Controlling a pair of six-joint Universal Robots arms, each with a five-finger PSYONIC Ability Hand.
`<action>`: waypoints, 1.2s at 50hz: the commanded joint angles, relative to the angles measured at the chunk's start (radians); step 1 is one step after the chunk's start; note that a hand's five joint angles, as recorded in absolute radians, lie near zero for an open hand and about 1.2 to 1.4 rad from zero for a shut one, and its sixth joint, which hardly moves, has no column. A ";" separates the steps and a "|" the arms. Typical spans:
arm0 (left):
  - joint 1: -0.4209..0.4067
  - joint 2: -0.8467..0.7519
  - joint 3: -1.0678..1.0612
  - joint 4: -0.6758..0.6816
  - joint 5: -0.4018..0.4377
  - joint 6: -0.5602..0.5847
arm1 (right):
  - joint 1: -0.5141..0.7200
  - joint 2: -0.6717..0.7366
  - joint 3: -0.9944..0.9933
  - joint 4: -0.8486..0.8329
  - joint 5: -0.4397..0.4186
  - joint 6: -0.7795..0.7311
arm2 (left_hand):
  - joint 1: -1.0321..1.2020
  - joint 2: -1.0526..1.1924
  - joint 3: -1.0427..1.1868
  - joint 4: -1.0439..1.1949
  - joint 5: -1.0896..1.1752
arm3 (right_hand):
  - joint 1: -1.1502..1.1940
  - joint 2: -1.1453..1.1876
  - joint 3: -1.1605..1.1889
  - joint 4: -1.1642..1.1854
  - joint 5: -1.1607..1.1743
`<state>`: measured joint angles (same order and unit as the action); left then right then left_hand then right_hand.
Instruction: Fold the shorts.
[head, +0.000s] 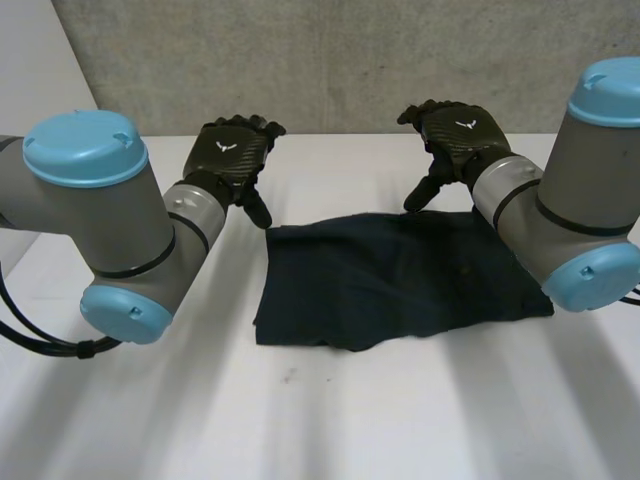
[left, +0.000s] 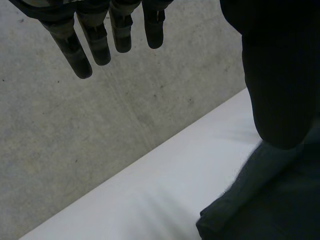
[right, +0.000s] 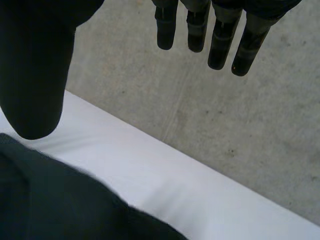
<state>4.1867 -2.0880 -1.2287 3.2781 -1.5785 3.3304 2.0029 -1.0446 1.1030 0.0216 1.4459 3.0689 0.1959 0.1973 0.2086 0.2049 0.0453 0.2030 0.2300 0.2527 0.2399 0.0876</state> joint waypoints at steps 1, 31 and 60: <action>-0.002 0.008 -0.023 -0.021 0.000 -0.002 | -0.099 -0.009 0.041 0.073 -0.022 -0.082 | -0.003 -0.004 -0.016 -0.012 -0.027 | 0.123 0.096 0.073 0.086 0.064; -0.011 0.005 -0.060 -0.028 0.005 -0.003 | -0.470 0.021 0.462 -0.064 -0.368 -0.604 | -0.003 -0.004 -0.016 -0.012 -0.027 | 0.507 0.480 0.457 0.470 0.448; 0.001 0.051 -0.077 -0.031 0.002 -0.003 | -0.364 -0.048 0.332 -0.094 -0.251 -0.728 | -0.012 -0.013 -0.024 -0.021 -0.036 | 1.193 1.166 1.144 1.156 1.134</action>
<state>4.1785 -2.0739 -1.3024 3.2500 -1.5757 3.3283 1.5370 -1.0250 1.5101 -0.0805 1.1267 2.4322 0.1959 0.1973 0.2086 0.2049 0.0456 0.8553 1.1619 1.1822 1.1880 0.9369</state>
